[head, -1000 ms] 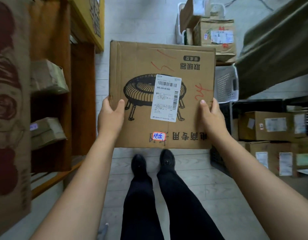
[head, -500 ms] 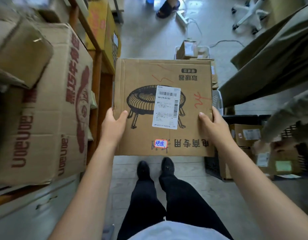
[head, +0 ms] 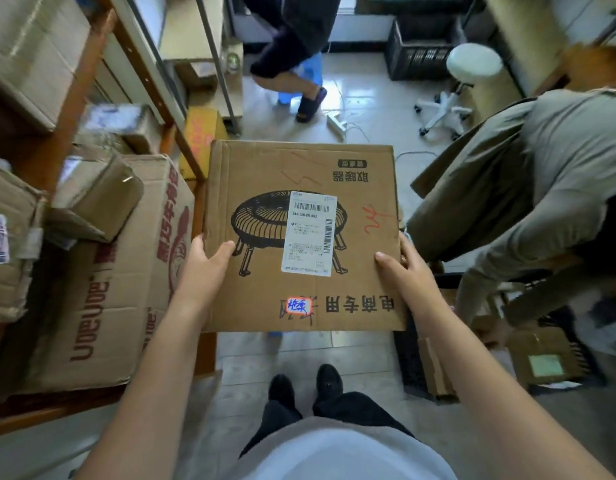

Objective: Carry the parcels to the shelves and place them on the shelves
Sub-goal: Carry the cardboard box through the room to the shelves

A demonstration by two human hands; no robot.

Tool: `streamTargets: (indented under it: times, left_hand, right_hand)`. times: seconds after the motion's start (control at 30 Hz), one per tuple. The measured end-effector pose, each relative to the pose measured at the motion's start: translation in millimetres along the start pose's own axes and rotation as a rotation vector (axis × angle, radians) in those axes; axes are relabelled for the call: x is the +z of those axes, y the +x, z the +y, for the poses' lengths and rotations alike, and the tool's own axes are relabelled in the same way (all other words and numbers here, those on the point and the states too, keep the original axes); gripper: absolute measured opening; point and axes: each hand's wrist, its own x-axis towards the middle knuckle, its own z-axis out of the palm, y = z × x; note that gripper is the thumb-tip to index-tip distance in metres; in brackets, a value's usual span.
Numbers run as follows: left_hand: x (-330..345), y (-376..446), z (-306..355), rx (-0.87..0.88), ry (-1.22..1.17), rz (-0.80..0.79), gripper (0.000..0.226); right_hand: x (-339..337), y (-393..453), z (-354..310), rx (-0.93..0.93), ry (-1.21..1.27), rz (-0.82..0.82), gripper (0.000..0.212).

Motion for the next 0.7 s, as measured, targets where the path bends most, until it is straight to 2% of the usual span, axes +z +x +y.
streamTargets:
  times: [0.13, 0.27, 0.53, 0.7]
  left_hand:
    - [9.1, -9.0, 18.2, 0.031, 0.016, 0.02, 0.079]
    - [18.6, -8.2, 28.2, 0.044, 0.058, 0.032, 0.077]
    - [16.3, 17.4, 37.4, 0.034, 0.079, 0.051, 0.08]
    - [-2.1, 41.8, 45.1, 0.015, 0.11, 0.005, 0.085]
  right_hand:
    - [-8.9, 4.4, -4.1, -0.021, 0.072, 0.013, 0.054]
    - [-18.5, 13.7, -8.0, -0.046, 0.08, 0.017, 0.042]
    - [-13.9, 44.8, -23.5, -0.05, 0.059, -0.005, 0.055]
    - [3.9, 62.0, -39.8, -0.022, 0.079, -0.01, 0.056]
